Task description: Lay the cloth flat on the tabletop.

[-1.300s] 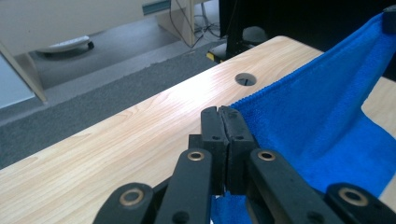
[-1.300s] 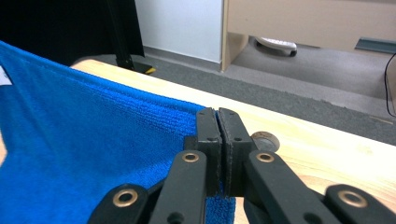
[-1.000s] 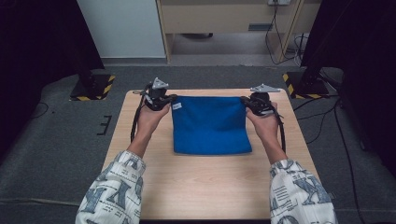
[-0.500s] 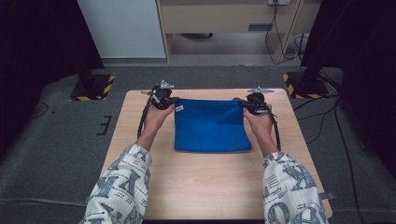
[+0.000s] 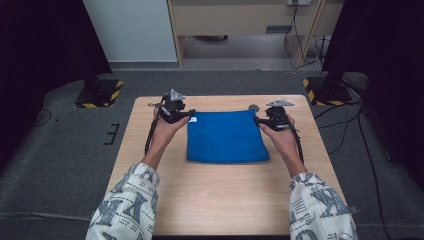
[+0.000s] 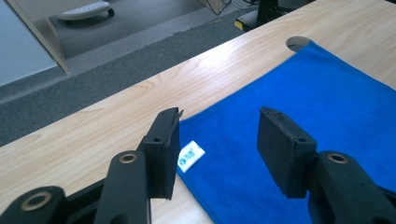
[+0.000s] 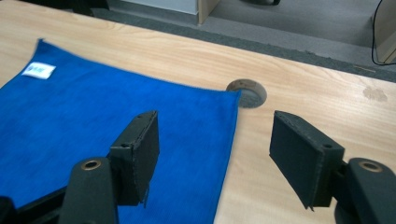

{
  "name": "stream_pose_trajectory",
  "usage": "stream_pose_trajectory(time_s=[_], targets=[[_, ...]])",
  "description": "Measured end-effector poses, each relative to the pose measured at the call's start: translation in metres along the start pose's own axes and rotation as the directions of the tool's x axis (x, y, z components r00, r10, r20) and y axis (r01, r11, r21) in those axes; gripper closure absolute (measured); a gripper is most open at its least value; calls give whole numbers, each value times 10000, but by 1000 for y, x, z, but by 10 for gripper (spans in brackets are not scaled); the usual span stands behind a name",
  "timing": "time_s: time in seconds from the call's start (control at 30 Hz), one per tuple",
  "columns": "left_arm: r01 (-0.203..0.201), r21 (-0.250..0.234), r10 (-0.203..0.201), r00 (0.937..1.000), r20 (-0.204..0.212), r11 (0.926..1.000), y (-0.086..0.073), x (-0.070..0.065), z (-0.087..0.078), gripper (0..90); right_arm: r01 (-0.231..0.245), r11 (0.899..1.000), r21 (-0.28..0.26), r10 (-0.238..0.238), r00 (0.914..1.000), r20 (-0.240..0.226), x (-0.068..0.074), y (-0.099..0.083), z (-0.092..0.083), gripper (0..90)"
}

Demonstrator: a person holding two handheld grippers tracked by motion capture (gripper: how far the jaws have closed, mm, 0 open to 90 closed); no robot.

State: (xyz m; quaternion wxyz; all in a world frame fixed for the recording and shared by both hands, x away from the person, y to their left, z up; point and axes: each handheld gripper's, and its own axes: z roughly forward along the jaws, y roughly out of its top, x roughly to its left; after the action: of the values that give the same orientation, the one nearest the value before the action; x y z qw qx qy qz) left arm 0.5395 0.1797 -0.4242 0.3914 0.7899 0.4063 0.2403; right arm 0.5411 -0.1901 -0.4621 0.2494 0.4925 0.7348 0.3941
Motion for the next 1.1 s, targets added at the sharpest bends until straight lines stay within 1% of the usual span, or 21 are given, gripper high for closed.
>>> stream_pose_trajectory(time_s=[0.07,0.17,0.2,0.23,0.3,0.33,0.4,0.5,0.57,0.63,0.67,0.73,0.77,0.8,0.87,0.9,0.97,1.0,1.03,1.07,1.1], targets=[[-140,89,140,9999,44,9999,-5,-6,-6,487,120,9999,-28,-120,9999,-96,2,-4,-10,334],[-372,69,371,9992,179,9993,-14,-16,-18,486,163,9999,-52,-164,9994,-315,5,-10,-24,312],[-324,-19,324,9992,215,9995,-18,-18,-22,486,129,9999,-104,-133,9992,-383,6,-12,-28,305],[-284,-53,286,9989,364,9996,-21,-20,-25,487,162,9998,-148,-168,9988,-459,7,-15,-32,298],[-318,-188,327,9985,446,9993,-30,-25,-30,487,186,9997,-160,-196,9977,-647,10,-21,-38,276],[-297,-154,304,9983,488,9994,-35,-26,-33,486,213,9997,-139,-223,9969,-759,11,-24,-40,277],[-262,-236,276,9979,588,9994,-45,-31,-38,484,371,9993,-79,-377,9952,-908,16,-31,-44,285],[-151,-226,167,9972,726,9996,-62,-37,-45,475,487,9987,-171,-503,9923,-1134,22,-40,-50,360],[-149,-81,155,9963,841,9999,-73,-40,-49,471,625,9979,-177,-643,9898,-1272,25,-46,-55,446],[31,17,-33,9952,980,10000,-84,-43,-53,466,720,9971,-251,-748,9876,-1384,27,-52,-60,500],[19,17,-20,9951,987,10000,-87,-45,-54,462,724,9971,-253,-753,9867,-1441,28,-56,-64,526],[82,-20,-79,9946,1032,10000,-95,-49,-58,454,807,9963,-300,-843,9852,-1493,28,-61,-69,547],[82,-20,-79,9946,1032,10000,-95,-49,-58,447,821,9960,-341,-863,9849,-1498,27,-64,-71,556],[-55,-29,58,9941,1087,10000,-103,-53,-59,433,877,9955,-365,-920,9857,-1412,26,-69,-75,558],[-135,-14,136,9937,1109,9999,-108,-56,-60,410,807,9960,-381,-853,9862,-1416,24,-73,-78,562],[-126,-28,129,9938,1106,9999,-110,-57,-61,405,748,9964,-388,-796,9870,-1398,23,-77,-80,564],[-55,-119,69,9924,1230,9999,-117,-60,-61,377,665,9972,-332,-705,9878,-1389,21,-84,-83,564],[-141,-20,142,9925,1214,9999,-120,-61,-60,368,715,9969,-314,-751,9877,-1371,20,-87,-84,562],[-208,53,201,9938,1093,9998,-123,-62,-59,362,721,9970,-264,-751,9874,-1391,20,-90,-85,561],[-199,60,191,9941,1072,9998,-127,-62,-59,360,719,9971,-257,-748,9872,-1409,19,-93,-86,561],[-162,97,150,9933,1144,9998,-130,-61,-59,360,706,9972,-235,-732,9871,-1421,18,-96,-88,563]])
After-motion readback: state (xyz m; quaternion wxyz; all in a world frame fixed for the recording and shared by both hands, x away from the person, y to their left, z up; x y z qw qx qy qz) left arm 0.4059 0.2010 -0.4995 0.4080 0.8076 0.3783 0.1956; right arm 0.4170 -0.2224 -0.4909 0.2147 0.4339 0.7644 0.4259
